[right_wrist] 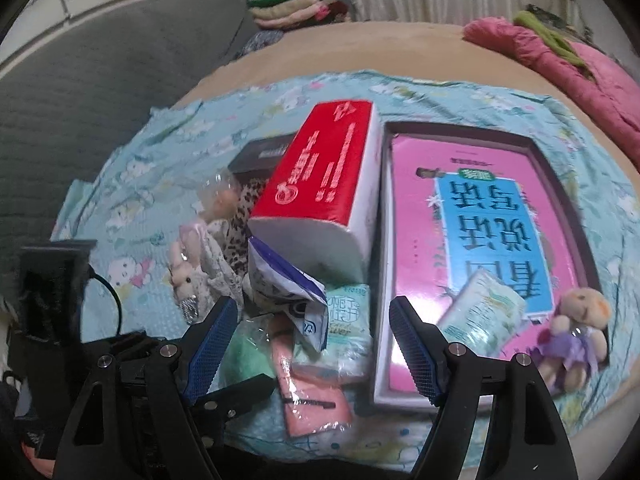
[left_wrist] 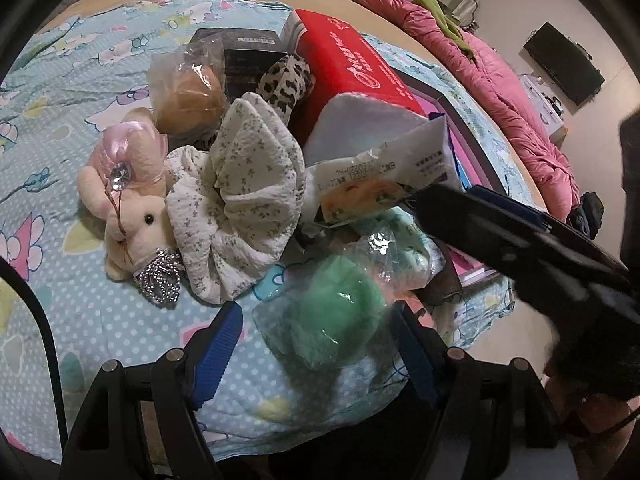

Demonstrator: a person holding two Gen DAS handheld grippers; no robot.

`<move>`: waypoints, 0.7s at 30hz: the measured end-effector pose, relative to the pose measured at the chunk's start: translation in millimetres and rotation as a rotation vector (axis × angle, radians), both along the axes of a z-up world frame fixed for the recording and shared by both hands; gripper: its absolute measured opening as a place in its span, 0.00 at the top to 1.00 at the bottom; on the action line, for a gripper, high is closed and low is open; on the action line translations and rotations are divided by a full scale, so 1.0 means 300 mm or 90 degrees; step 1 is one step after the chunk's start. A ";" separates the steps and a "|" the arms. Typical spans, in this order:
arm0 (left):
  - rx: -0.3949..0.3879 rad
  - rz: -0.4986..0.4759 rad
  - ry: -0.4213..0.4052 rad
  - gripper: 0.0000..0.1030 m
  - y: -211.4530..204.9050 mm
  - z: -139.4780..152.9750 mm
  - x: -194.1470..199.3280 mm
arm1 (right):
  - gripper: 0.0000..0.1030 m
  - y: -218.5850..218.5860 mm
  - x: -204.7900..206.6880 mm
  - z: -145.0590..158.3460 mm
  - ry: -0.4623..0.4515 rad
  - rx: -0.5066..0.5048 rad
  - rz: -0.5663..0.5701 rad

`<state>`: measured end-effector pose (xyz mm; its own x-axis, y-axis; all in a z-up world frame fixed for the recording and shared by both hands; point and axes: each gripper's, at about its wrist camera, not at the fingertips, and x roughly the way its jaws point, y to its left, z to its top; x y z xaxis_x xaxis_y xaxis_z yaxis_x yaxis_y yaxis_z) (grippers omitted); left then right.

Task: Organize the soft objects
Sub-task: 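Grasp the bagged green ball with the left gripper while the right gripper grasps the white-and-blue packet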

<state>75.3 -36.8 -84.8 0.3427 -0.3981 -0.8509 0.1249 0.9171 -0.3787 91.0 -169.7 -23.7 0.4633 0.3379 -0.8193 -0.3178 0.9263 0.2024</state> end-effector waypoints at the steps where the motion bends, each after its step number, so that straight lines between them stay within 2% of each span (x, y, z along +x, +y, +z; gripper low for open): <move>1: 0.000 -0.001 -0.001 0.28 -0.003 0.000 0.001 | 0.23 0.009 0.007 -0.010 0.001 -0.002 0.008; 5: 0.003 -0.006 -0.005 0.28 -0.006 -0.011 0.000 | 0.23 0.039 0.035 -0.032 0.004 -0.003 0.023; 7: 0.004 -0.010 -0.006 0.29 -0.007 -0.020 -0.003 | 0.26 0.050 0.045 -0.035 0.004 0.005 0.031; 9: 0.003 -0.011 -0.004 0.30 -0.007 -0.028 -0.005 | 0.36 0.060 0.053 -0.043 0.008 0.013 0.035; 15: -0.007 -0.005 0.000 0.33 0.002 -0.038 -0.008 | 0.55 0.081 0.056 -0.066 0.015 0.030 0.044; 18: -0.009 -0.007 0.007 0.40 0.004 -0.043 -0.006 | 0.58 0.083 0.047 -0.063 0.008 0.037 0.049; 20: -0.012 -0.015 0.012 0.54 0.002 -0.045 -0.008 | 0.59 0.068 0.045 -0.062 0.011 0.051 0.039; 21: -0.017 -0.019 0.014 0.56 -0.001 -0.045 -0.008 | 0.59 0.056 0.042 -0.059 0.012 0.064 0.032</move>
